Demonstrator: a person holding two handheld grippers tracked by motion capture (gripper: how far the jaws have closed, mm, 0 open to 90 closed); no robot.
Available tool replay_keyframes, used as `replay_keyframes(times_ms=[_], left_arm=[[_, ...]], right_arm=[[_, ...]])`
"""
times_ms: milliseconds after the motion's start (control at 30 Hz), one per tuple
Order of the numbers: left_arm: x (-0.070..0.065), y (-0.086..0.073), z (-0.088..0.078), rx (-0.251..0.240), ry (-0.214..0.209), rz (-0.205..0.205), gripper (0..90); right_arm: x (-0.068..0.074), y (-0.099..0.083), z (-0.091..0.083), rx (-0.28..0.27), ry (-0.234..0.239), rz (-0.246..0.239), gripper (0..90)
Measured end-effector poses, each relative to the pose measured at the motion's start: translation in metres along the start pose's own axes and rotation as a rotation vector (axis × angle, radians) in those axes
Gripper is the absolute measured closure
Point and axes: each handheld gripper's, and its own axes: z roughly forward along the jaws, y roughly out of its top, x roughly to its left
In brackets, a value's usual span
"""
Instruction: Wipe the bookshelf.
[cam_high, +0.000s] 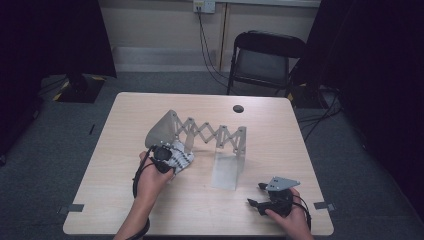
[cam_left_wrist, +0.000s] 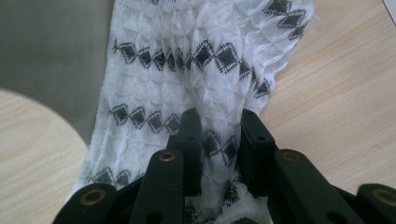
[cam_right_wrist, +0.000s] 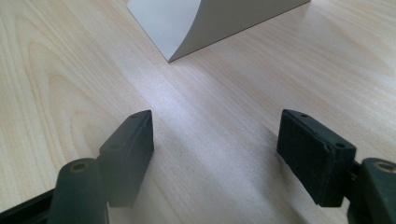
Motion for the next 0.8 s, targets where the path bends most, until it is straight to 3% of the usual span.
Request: replay_keyframes(times_ms=[267, 467, 600, 800], left_arm=[[0.009, -0.017, -0.013, 0.053, 0.008, -0.009, 74.3], [0.015, -0.029, -0.018, 0.026, 0.019, -0.047, 74.3], [0.012, -0.024, -0.017, -0.009, 0.033, -0.079, 74.2], [0.006, -0.009, -0.008, -0.042, 0.054, -0.071, 74.0]], right_arm=[[0.001, 0.001, 0.001, 0.009, 0.006, -0.013, 20.9], [0.001, 0.001, 0.002, 0.014, 0.004, -0.015, 18.2], [0.002, 0.002, 0.003, 0.02, 0.014, -0.027, 14.7], [0.002, 0.002, 0.003, 0.02, 0.014, -0.027, 14.7]])
